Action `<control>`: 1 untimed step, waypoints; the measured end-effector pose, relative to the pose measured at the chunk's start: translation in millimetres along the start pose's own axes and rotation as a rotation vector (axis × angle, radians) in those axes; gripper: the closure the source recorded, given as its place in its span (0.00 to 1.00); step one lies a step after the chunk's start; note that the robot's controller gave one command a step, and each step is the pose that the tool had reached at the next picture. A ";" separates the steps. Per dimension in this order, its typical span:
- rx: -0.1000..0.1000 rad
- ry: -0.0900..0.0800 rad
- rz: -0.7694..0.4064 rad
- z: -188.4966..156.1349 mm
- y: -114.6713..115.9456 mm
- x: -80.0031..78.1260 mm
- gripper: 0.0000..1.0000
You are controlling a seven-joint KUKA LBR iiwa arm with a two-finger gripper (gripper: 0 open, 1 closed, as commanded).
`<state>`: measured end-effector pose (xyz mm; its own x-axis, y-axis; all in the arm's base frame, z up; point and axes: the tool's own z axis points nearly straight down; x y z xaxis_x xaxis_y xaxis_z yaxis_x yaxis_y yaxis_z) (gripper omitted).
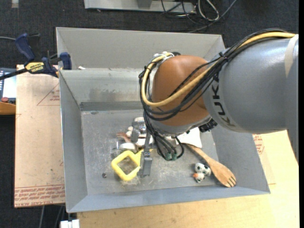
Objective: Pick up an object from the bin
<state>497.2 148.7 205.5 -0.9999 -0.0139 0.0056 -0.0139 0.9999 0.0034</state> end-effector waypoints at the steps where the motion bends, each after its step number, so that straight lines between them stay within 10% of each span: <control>1: -0.001 -0.011 -0.009 -26.9 -6.4 -1.5 0.00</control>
Offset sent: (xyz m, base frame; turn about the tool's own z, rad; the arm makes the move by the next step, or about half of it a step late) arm 0.0028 0.0094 -0.0307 0.0077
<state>499.0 142.2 232.4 -0.9997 -0.0233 -0.0050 -0.0234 0.9997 0.0046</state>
